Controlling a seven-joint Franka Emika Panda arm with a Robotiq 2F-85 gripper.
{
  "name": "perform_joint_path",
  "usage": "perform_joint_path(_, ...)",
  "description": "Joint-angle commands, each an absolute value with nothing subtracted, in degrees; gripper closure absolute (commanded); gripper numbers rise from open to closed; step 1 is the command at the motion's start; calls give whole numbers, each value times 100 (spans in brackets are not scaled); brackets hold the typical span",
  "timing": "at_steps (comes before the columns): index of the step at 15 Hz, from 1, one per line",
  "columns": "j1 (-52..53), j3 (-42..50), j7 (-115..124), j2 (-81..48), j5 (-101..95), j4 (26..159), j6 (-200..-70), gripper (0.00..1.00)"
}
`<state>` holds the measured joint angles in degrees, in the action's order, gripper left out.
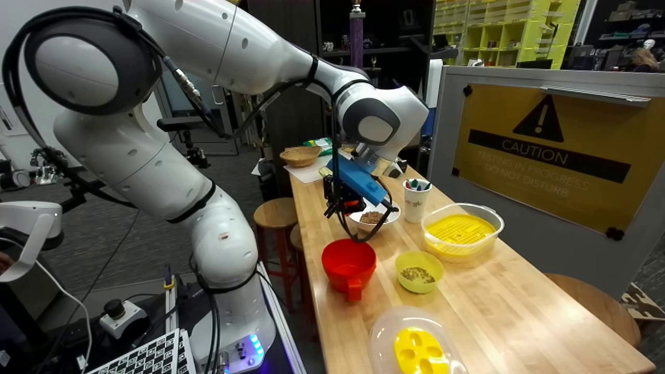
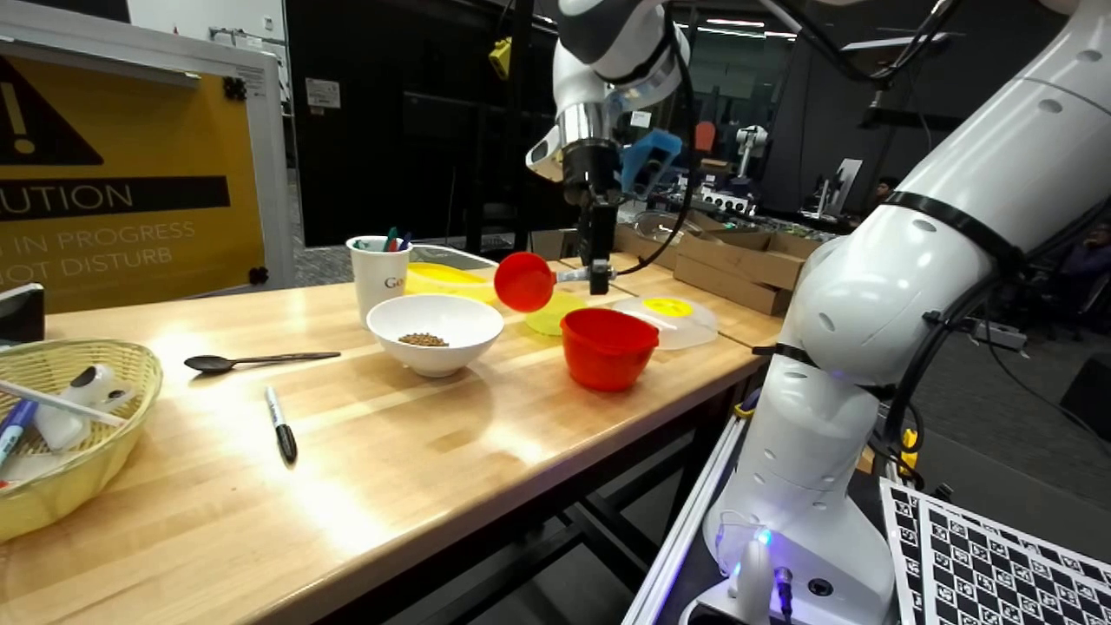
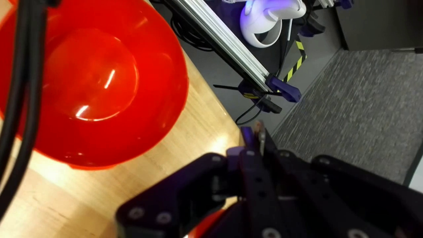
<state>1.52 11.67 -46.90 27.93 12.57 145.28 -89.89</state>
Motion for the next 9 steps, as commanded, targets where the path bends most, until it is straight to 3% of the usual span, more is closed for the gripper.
perform_joint_path(1,222,870,-4601,2814,1298,14463,-8980,99)
perform_joint_path(9,471,304,-4085,2682,1323,14288,-9501,99)
